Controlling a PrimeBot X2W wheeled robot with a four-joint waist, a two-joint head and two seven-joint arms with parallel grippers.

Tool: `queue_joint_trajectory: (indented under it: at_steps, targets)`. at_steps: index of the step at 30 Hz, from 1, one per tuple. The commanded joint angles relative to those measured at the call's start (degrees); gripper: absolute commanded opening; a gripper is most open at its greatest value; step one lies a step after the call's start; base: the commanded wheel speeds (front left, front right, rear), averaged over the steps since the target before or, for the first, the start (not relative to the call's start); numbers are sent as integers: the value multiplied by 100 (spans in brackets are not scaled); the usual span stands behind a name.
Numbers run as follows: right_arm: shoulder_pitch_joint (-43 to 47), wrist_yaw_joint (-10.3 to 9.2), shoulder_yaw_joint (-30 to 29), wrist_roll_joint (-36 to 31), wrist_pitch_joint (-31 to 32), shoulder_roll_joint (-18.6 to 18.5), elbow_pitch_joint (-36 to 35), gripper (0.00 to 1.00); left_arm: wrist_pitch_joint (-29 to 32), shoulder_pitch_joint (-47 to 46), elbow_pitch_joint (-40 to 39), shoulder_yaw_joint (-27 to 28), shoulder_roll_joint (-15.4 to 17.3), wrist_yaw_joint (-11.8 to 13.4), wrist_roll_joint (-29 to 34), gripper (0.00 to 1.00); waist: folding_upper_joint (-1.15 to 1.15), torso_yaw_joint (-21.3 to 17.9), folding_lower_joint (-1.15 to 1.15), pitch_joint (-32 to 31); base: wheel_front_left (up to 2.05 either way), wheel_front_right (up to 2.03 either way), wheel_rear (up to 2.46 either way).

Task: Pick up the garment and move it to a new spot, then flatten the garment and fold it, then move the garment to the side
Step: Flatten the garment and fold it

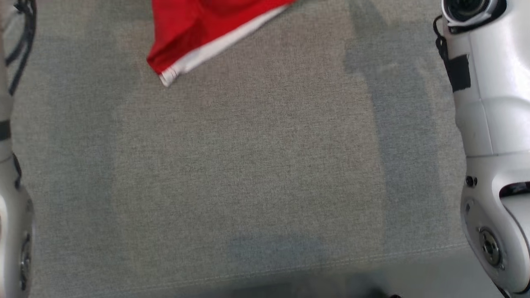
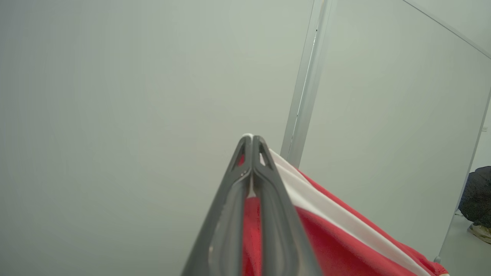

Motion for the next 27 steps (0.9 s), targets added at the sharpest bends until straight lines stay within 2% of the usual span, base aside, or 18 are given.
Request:
queue_joint_trajectory:
  at_steps: [1,7,11,16,19,21,22,27]
  targets:
    - [-251,-16,-6,-32,-213,-53,190,0,-23,-334,-37,64,141,7,-14,0,0,-80,-1,547,0,0,0]
    - [-1129,-36,74,-107,-1123,-83,830,0,-681,-1331,-102,340,228,15,-50,0,0,-63,-1,719,0,0,0]
    - [-1361,-51,223,-64,-1505,-95,1107,0,-994,-1367,-221,376,147,9,54,0,0,-7,-1,776,0,0,0]
    - [-992,-17,563,-161,-1456,-68,1281,0,-1057,-332,-411,78,-91,-3,118,0,0,187,-1,788,0,0,0]
    - [-594,-14,782,-63,-1331,-205,1265,0,-1071,586,-765,51,-202,-6,226,0,0,301,-1,691,0,0,0]
    - [-204,-14,891,6,-1309,-374,1190,0,-1062,1342,-1006,145,-419,-8,162,0,0,421,-1,572,0,0,0]
    - [-204,-14,891,6,-1309,-374,1190,0,-1062,1342,-1006,145,-419,-8,162,0,0,421,-1,572,0,0,0]
    - [957,-15,1116,340,-1102,-633,829,0,-1065,3054,-1727,560,-832,-7,272,0,0,571,-1,182,0,0,0]
